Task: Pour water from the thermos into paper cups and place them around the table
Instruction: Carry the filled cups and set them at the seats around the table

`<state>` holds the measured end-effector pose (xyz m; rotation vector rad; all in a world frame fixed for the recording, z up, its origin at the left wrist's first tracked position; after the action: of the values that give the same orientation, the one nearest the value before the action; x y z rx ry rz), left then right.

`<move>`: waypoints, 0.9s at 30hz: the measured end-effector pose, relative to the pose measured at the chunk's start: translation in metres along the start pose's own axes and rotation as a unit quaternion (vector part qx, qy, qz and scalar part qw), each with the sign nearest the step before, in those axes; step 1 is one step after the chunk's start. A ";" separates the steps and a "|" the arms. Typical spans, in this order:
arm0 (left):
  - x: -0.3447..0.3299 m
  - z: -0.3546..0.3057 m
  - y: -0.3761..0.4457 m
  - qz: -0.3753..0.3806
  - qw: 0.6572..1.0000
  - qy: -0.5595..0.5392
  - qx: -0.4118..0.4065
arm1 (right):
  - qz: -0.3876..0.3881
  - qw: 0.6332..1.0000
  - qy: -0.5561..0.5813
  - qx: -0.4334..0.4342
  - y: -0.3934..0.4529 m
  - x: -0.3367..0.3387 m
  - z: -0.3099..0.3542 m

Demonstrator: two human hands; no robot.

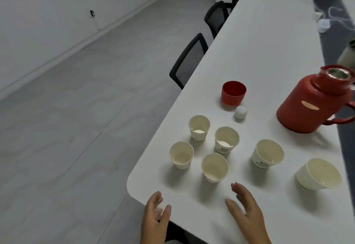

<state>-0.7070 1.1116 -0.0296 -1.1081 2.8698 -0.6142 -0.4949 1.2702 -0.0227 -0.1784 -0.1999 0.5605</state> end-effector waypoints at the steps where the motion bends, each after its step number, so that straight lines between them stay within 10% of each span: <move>1: 0.000 -0.006 0.021 0.033 0.999 0.021 0.000 | -0.008 1.000 -0.004 -0.012 0.008 -0.008 0.000; 12: -0.063 -0.052 0.154 0.388 0.896 0.207 -0.058 | -0.188 0.980 -0.044 -0.054 0.064 -0.042 0.008; 27: -0.077 -0.070 0.146 0.335 0.919 0.192 -0.083 | -0.307 0.949 0.026 -0.074 0.025 -0.026 0.015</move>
<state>-0.7531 1.2850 -0.0280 0.0676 3.3642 -0.5903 -0.5321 1.2784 -0.0171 -0.2631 -0.2336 -0.0804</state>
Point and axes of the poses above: each hand's wrist, its own y-axis towards the middle knuckle, its own x-axis out of the back of the hand, z = x × y, the point moved 8 cm from there along y, towards the middle knuckle, and after that the axes turned 11 degrees about z, right-handed, at the moved point
